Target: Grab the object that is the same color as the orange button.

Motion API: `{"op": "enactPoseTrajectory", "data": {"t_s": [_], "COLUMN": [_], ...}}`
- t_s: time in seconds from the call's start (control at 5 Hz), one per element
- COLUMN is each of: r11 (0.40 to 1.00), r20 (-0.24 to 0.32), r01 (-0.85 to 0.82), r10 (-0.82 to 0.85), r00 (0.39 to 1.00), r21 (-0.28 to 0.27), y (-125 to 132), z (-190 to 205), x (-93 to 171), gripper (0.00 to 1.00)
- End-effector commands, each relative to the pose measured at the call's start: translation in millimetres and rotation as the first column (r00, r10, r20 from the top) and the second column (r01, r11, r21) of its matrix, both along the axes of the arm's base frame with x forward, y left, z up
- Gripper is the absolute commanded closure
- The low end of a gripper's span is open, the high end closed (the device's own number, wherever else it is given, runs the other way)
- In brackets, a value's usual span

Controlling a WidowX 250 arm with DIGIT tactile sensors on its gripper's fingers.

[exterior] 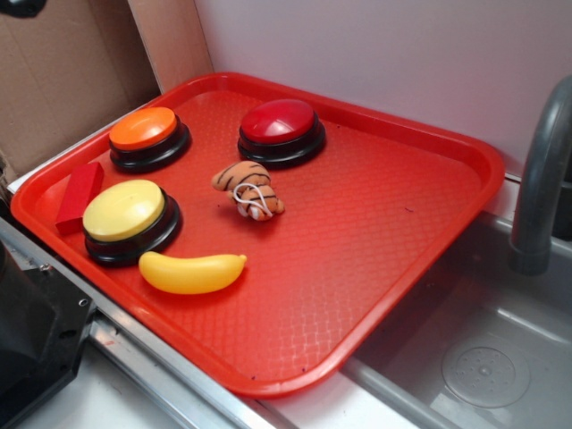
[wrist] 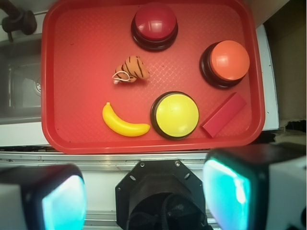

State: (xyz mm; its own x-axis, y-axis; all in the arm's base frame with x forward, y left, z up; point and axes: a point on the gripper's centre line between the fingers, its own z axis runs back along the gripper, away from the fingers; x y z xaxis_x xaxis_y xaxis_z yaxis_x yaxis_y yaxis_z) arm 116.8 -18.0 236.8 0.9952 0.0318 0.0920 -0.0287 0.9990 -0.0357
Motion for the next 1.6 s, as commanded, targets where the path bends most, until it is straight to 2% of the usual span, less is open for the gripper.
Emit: {"op": "enactPoseTrajectory", "data": {"t_s": [0.0,0.2,0.4,0.6,0.8,1.0,1.2,1.4], "r11": [1.000,0.977,0.935,0.869,0.753,0.648,0.587,0.574], "r20": [0.000,-0.029,0.020,0.066,0.121,0.145,0.148,0.115], "r01": [0.000,-0.205,-0.347,-0.486,-0.651,-0.753,-0.803,-0.817], "r10": [0.000,0.204,0.350,0.492,0.658,0.761,0.807,0.816], "r00": [1.000,0.979,0.937,0.868,0.743,0.633,0.572,0.566], "r21": [0.000,-0.054,-0.072,-0.092,-0.095,-0.113,-0.100,-0.052], "y": [0,-3,-6,-7,-7,-8,-7,-2], "z": [0,-15,-33,-59,-92,-123,-151,-174], "x": [0,21,42,67,95,116,129,135], "gripper": [0.00,0.00,0.00,0.00,0.00,0.00,0.00,0.00]}}
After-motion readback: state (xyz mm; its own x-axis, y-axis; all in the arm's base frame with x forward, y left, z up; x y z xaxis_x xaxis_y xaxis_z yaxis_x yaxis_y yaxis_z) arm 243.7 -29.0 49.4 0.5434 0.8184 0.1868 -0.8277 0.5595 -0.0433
